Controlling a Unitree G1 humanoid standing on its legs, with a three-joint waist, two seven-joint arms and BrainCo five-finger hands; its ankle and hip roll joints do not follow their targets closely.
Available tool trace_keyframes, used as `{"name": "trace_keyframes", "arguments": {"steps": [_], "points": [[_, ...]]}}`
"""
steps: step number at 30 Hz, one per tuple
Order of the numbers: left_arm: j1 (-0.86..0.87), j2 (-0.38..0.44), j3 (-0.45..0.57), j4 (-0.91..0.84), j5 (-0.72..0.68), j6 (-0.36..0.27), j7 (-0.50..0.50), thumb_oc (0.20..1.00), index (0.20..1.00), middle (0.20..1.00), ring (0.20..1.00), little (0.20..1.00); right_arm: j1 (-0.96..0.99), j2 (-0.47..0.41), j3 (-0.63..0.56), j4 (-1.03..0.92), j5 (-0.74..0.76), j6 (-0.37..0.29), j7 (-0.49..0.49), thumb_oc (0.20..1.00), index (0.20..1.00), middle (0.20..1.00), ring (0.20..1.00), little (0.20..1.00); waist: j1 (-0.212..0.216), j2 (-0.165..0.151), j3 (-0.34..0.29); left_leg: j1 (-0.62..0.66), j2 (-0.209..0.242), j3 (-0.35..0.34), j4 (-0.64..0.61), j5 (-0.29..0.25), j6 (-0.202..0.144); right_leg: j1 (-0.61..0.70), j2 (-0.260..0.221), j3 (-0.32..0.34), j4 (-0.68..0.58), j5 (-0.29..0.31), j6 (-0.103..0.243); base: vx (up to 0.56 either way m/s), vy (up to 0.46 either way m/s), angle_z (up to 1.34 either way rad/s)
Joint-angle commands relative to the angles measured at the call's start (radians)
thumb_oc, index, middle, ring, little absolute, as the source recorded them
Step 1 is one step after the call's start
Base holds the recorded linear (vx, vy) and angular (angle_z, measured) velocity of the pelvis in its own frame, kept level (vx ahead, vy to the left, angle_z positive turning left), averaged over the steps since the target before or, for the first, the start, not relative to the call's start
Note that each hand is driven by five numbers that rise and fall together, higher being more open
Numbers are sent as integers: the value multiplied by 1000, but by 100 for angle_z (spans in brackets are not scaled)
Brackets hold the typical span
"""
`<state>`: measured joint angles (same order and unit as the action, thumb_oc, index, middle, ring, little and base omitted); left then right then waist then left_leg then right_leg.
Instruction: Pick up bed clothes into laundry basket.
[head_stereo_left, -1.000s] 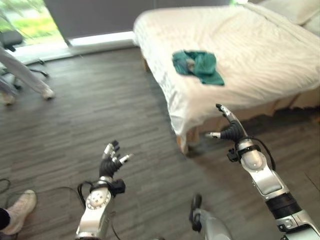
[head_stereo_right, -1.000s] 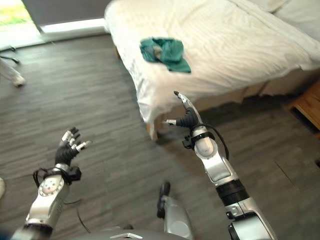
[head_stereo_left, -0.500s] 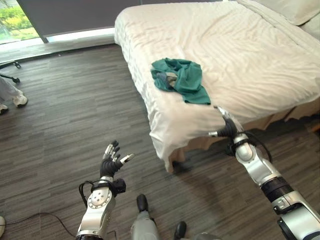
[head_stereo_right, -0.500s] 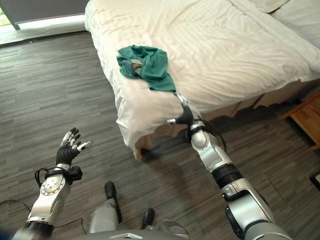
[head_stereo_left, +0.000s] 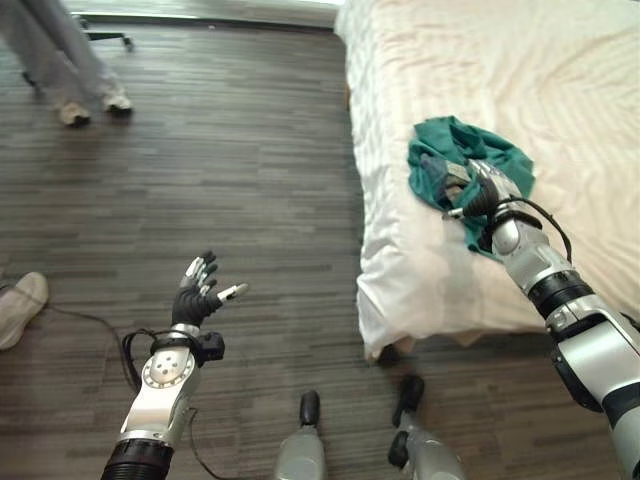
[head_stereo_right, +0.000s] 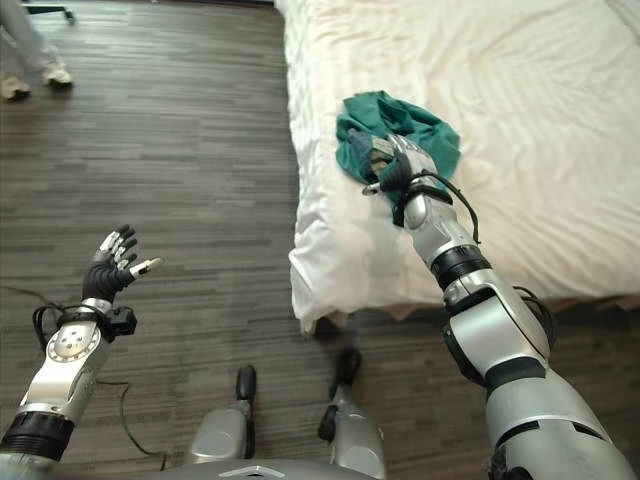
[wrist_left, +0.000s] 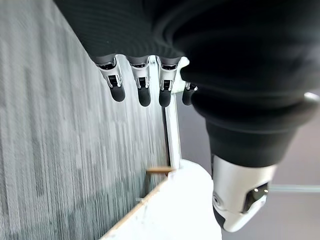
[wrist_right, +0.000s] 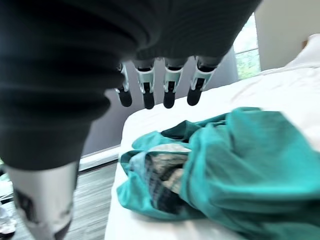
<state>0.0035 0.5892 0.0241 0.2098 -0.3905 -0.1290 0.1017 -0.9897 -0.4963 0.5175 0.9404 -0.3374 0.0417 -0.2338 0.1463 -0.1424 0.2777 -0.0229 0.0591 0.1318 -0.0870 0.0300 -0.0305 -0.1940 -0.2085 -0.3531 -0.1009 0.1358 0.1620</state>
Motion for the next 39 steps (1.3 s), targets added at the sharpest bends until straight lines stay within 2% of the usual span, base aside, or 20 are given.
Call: {"name": "trace_keyframes", "arguments": {"steps": [1,4,9,16,17,22,23,25,26,28,30,31,32,33,35,36,37,39], "points": [[-27,21,2,-91,-24,-88,-19,1000,1000,1000,1000,1000,-121,-59,20,29,7,0,-37,1000,1000,1000,1000,1000,-4,2,7,4,107,158,0,0,-97,45,-16,-11,14,15,17,137,-60,21],[-25,8,8,-99,-32,-94,-20,1000,1000,1000,1000,1000,-155,-86,38,32,2,1,-37,1000,1000,1000,1000,1000,-9,12,11,-12,107,147,0,2,-100,41,-15,-15,14,20,17,82,-83,5],[-57,-1,-9,-94,-49,-108,-17,1000,1000,1000,1000,1000,-200,-148,65,104,19,-1,-53,1000,1000,1000,1000,1000,-10,58,25,-89,119,117,0,25,-120,-3,-12,-12,14,15,17,67,-132,21],[-71,-7,-12,-111,-71,-118,-10,1000,1000,1000,1000,1000,-184,-151,66,169,61,-1,-56,1000,1000,1000,1000,1000,-14,101,50,-139,138,122,0,48,-136,-55,9,11,14,8,10,17,-80,-2],[-76,-9,-16,-119,-74,-119,-10,1000,1000,1000,1000,1000,-180,-144,75,192,59,1,-51,203,203,203,203,203,-14,108,55,-144,141,122,0,50,-138,-61,12,15,14,5,8,-5,-86,-13],[-67,4,5,-18,-134,-122,-30,1000,1000,1000,1000,1000,-198,-139,104,257,55,5,-24,200,200,200,200,200,-13,128,64,-123,151,145,5,59,-139,-60,29,33,14,-14,-2,5,-21,-10],[-57,12,10,-13,-137,-115,-35,1000,1000,1000,1000,1000,-208,-140,106,246,58,3,-21,200,200,200,200,200,-13,130,73,-122,158,142,79,12,-149,-34,39,55,14,-43,-2,43,4,-10],[-48,21,17,-13,-136,-110,-38,1000,1000,1000,1000,1000,-214,-148,107,231,61,2,-18,200,200,200,200,200,-14,125,80,-135,162,139,138,-16,-149,-24,44,67,14,-49,-9,-37,4,-17],[-35,29,27,-12,-134,-107,-41,1000,1000,1000,1000,1000,-219,-162,101,194,76,-5,-21,200,200,200,200,200,-14,108,94,-165,146,119,208,-18,-137,-31,43,85,14,-29,-23,-126,51,-20],[-14,29,40,-14,-138,-106,-42,1000,1000,1000,1000,1000,-210,-185,90,122,97,-8,-29,200,200,200,200,200,-4,96,104,-188,106,-8,297,-49,-127,-26,59,130,14,-29,-31,-102,123,-34],[17,21,52,-7,-136,-109,-36,1000,1000,1000,1000,1000,-186,-203,66,46,131,-15,-32,200,200,200,200,200,7,77,99,-188,20,-160,308,-102,-106,-34,73,200,14,-15,-24,-66,230,-80],[37,19,67,-8,-150,-111,-36,1000,1000,1000,1000,1000,-185,-223,56,11,145,-15,-32,200,200,200,200,200,9,74,92,-170,-1,-225,275,-122,-93,-35,92,238,14,-11,-22,-29,226,-116],[53,22,77,-6,-156,-108,-37,1000,1000,1000,1000,1000,-185,-229,49,-7,152,-15,-29,200,200,200,200,200,11,75,80,-137,6,-253,234,-134,-84,-31,110,255,14,-11,-20,-16,195,-115],[64,28,91,-5,-160,-109,-42,1000,1000,1000,1000,1000,-170,-246,21,-50,171,-19,-21,200,200,200,200,200,3,63,55,-86,9,-267,174,-129,-73,-37,122,274,14,-3,-16,-5,166,-179],[74,31,97,-17,-164,-98,-58,1000,1000,1000,1000,1000,-110,-313,-58,-141,203,-26,-23,200,200,200,200,200,-45,44,14,-22,30,-212,91,-104,-68,-43,106,276,14,18,-4,-80,280,-134],[92,22,108,-38,-162,-88,-71,1000,1000,1000,1000,1000,-42,-355,-136,-275,222,-24,-17,200,200,200,200,200,-97,40,-16,41,19,-161,14,-81,-67,-44,88,272,14,49,18,-105,316,-26],[94,24,107,-39,-162,-88,-71,1000,1000,1000,1000,1000,-32,-356,-143,-283,220,-21,-15,200,200,200,200,200,-93,39,-15,50,20,-158,4,-76,-66,-41,89,273,14,48,18,-126,339,-5],[101,21,118,-73,-138,-78,-82,1000,1000,1000,1000,1000,76,-390,-238,-450,219,-33,-21,200,200,200,200,200,-130,34,-25,69,2,-116,0,-82,-56,-39,70,275,14,70,40,-131,192,-13]]}}
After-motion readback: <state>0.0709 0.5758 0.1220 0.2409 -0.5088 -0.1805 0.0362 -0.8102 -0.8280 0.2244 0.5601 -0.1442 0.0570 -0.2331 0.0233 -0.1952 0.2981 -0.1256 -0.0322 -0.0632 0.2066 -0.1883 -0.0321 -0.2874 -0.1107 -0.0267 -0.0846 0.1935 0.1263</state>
